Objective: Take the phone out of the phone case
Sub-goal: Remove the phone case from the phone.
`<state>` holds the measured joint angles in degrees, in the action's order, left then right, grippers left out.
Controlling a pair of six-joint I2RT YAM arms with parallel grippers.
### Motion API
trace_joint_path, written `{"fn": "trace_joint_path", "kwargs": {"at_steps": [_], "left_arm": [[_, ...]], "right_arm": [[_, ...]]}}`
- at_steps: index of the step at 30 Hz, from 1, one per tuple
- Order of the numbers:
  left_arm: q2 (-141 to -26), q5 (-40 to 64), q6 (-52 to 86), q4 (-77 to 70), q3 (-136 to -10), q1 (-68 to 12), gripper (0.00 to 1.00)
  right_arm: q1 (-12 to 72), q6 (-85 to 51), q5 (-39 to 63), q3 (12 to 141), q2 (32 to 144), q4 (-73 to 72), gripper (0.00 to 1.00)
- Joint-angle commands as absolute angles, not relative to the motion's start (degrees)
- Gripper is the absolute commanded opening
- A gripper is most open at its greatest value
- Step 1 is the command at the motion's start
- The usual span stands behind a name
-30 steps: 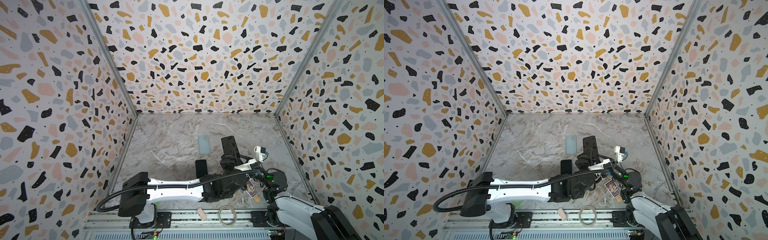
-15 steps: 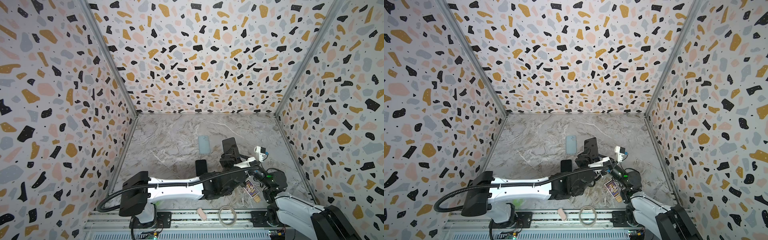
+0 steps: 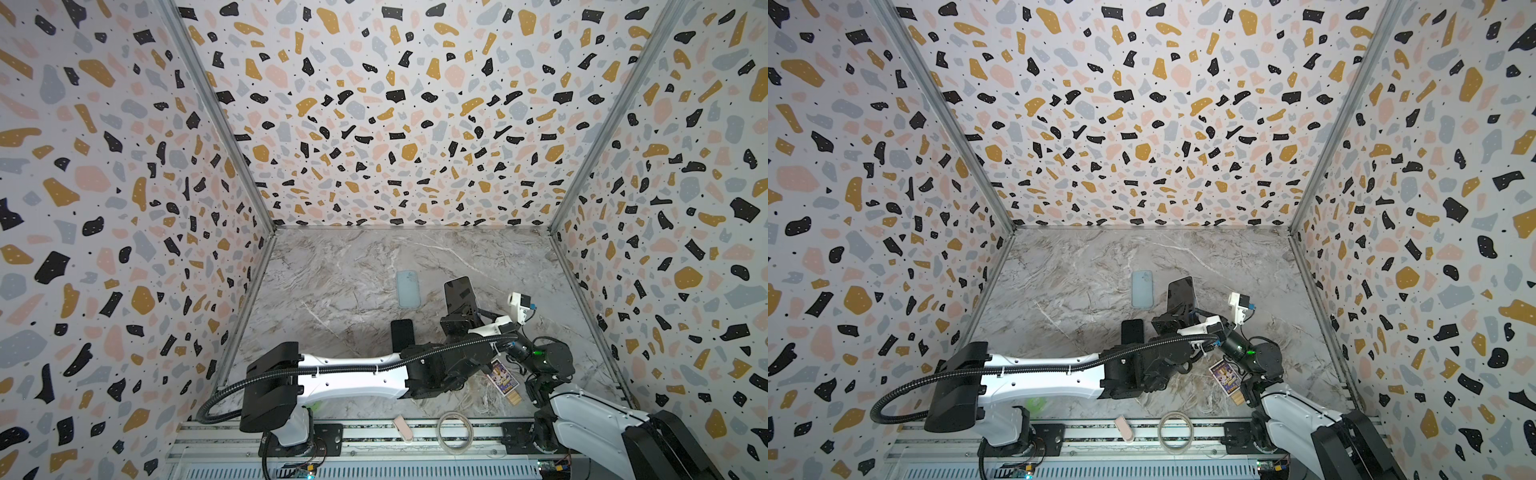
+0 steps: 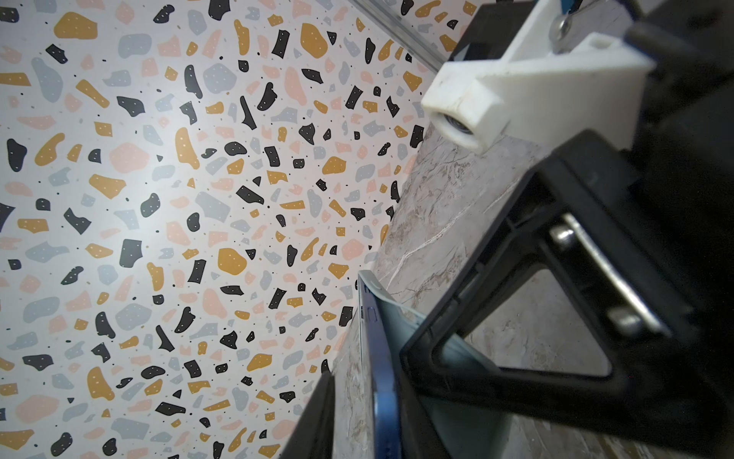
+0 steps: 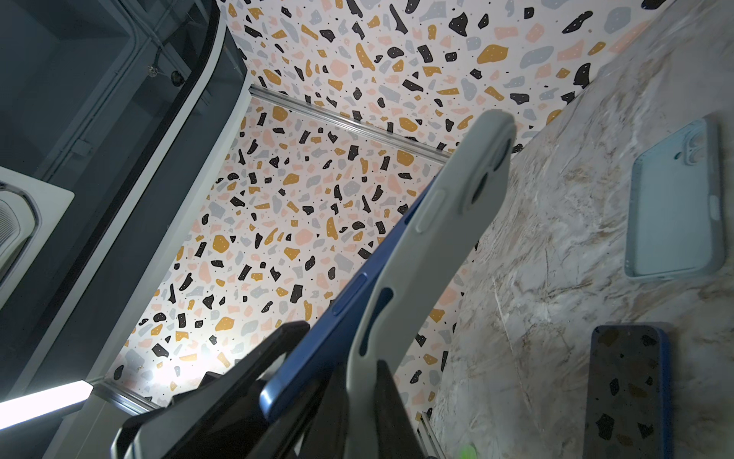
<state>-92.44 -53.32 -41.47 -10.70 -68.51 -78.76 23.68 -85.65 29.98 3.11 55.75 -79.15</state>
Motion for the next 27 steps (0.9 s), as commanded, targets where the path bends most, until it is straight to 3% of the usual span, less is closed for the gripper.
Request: {"fn": "trace_joint_path", "kwargs": {"at_steps": [1,3,12,22,27], "left_arm": [[-92.7,-54.4,-42.0,-12.5,-70.5,-78.1,0.13],[-92.6,-54.4,-42.0,-12.5,-70.5,-78.1,0.00],[-91.7,-55.1,-42.4,-14.0,-69.5,-78.2,0.00],[-88.6,-60.5,-45.4,-22.4,-63.2,-80.5,0.00],[-87.1,-61.4,-44.4,-24.0,-61.3,-81.0,0.00]], "right_arm": [[24.0,-84.8,30.6,4.0,54.5,-83.9,0.00],[24.1,-84.8,30.6,4.0,54.6,-83.9,0.00],[24.2,-84.8,30.4,4.0,54.2,-83.0,0.00],[22.7,-76.3,24.7,9.3,48.2,-46.4,0.00],[21.4,-74.6,22.9,10.9,52.4,-44.3,0.00]]}}
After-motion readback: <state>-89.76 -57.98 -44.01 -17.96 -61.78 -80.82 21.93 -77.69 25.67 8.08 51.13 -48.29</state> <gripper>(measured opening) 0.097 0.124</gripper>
